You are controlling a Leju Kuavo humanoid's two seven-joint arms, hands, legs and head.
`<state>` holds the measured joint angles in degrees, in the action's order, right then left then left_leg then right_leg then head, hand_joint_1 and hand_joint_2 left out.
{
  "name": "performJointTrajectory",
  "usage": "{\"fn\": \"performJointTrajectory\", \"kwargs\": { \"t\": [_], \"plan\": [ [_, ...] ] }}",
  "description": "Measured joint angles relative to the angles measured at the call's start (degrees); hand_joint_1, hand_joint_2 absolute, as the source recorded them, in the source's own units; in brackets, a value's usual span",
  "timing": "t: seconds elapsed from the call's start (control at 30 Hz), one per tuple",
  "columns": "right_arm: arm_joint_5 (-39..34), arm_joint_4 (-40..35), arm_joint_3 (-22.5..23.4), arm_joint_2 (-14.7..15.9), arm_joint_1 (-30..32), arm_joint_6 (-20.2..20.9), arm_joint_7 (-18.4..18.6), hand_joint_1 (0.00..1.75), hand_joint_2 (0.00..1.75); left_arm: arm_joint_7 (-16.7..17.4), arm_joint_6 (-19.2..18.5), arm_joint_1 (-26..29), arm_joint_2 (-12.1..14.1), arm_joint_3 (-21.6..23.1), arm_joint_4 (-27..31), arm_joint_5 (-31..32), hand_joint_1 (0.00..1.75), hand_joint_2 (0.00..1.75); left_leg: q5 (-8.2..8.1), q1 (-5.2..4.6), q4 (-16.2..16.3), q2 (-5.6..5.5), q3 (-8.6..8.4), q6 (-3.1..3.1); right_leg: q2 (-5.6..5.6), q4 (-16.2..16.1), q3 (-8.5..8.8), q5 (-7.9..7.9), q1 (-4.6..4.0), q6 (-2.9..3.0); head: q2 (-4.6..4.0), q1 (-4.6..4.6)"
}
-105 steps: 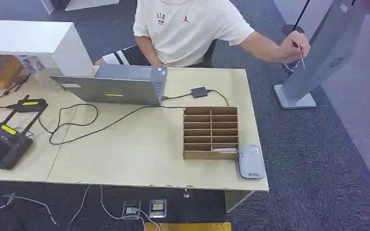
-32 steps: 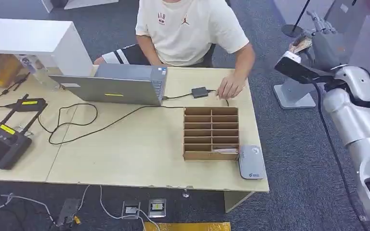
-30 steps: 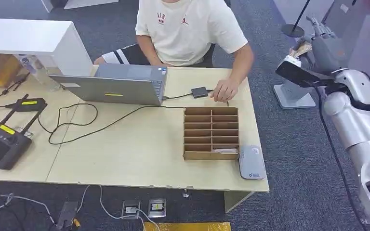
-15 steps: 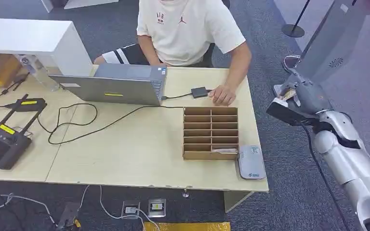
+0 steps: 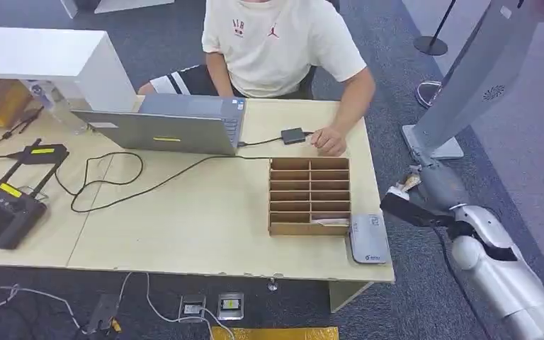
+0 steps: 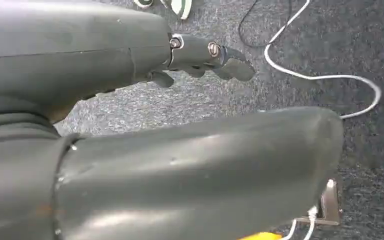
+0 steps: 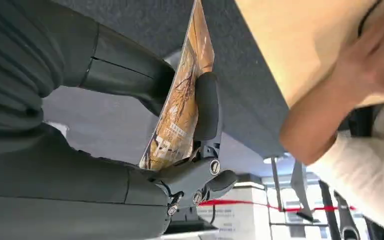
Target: Pass the card to the sensor for recognition and then transmit it.
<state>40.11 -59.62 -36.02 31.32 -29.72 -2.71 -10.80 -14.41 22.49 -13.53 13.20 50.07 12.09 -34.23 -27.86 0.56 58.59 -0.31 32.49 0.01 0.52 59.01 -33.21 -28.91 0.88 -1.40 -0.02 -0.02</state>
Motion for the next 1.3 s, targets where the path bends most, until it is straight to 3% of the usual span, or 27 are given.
{"fn": "performJointTrajectory", "kwargs": {
  "t": [0.37, 0.6, 1.3],
  "plan": [
    [-1.0, -5.7, -0.1, 0.3, 6.9, 1.2, 2.7, 1.75, 1.75, 1.4, 0.6, -0.9, -0.7, 0.1, 0.1, 0.7, 0.0, 0.0, 0.0, -0.01, 0.0, 0.03, -0.01, 0.0, -0.06, 0.0, 0.0, 0.0, 0.01, 0.0, 0.0, 0.02],
    [-1.2, -9.8, -0.7, -0.2, 11.9, -0.5, 9.1, 1.75, 1.75, 1.4, 0.6, -1.2, -0.7, 0.1, 0.2, 1.3, 0.0, 0.0, -0.01, 0.0, 0.0, 0.06, 0.0, -0.01, -0.06, 0.0, -0.01, -0.01, 0.0, 0.01, 0.0, 0.02],
    [-3.8, -12.1, -3.1, -0.2, 14.7, -0.7, 9.0, 1.75, 1.75, 1.4, 0.8, -1.2, -0.7, 0.1, 0.6, 2.1, 0.0, 0.0, -0.01, 0.0, 0.0, 0.11, 0.0, -0.01, -0.1, 0.0, -0.02, -0.01, 0.0, 0.01, 0.0, 0.02]
  ]
}}
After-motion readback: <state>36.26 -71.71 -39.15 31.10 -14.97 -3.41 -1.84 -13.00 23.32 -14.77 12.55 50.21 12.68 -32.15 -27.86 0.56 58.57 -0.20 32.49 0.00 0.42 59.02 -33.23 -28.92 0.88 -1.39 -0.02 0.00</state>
